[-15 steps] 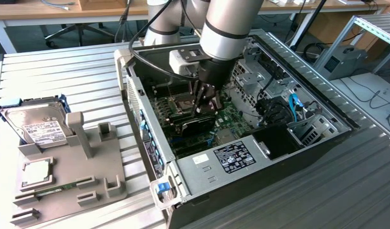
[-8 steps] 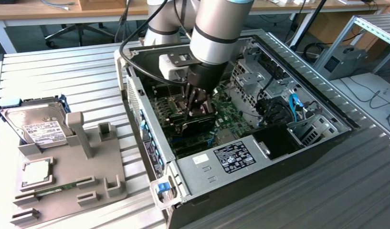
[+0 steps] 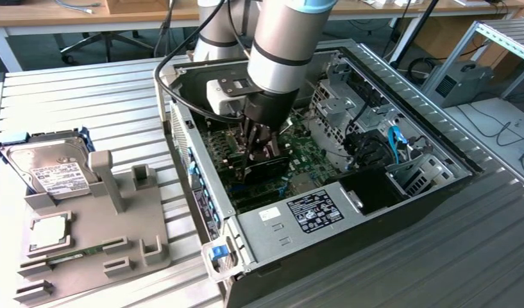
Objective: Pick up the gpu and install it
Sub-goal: 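Press down on the gpu until it lock into place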
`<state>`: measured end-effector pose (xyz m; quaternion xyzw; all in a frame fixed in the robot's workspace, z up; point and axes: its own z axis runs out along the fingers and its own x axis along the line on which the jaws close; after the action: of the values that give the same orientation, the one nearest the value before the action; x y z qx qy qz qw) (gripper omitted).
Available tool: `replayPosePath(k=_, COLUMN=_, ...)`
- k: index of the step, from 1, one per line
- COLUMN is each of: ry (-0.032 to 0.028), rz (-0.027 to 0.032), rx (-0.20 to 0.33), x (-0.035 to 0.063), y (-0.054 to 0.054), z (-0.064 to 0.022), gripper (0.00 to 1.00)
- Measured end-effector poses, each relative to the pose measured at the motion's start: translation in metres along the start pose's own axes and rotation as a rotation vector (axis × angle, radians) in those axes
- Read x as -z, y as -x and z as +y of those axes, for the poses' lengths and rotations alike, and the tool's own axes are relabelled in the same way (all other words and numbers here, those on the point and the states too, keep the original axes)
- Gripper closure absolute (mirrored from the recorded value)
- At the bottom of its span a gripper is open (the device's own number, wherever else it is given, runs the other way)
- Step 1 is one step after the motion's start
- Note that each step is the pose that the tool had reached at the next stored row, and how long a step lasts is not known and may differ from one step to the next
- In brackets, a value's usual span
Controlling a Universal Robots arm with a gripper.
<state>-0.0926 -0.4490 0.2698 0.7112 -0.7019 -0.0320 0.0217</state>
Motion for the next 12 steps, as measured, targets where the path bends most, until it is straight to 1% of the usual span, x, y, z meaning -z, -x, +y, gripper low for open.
replayPosePath(k=4, ry=-0.0004, rz=-0.0008, rx=0.000, x=-0.0032, y=0.000, z=0.0006, gripper=0.89)
replayPosePath(k=6, ry=-0.0001, rz=-0.0002, rx=0.000, x=-0.0031, y=0.000, z=0.0008, gripper=0.89)
replayPosePath(k=8, ry=-0.0003, rz=0.0025, rx=0.000, x=-0.0028, y=0.000, z=0.0008, gripper=0.89)
replayPosePath(k=9, ry=-0.0009, rz=0.0033, rx=0.000, x=-0.0002, y=0.000, z=0.0009, gripper=0.89)
replayPosePath(k=10, ry=-0.0016, rz=0.0023, rx=-0.001, x=0.0017, y=0.001, z=0.0010, gripper=0.89)
replayPosePath(k=12, ry=-0.0004, rz=0.0061, rx=-0.001, x=0.0103, y=0.000, z=0.0016, gripper=0.89)
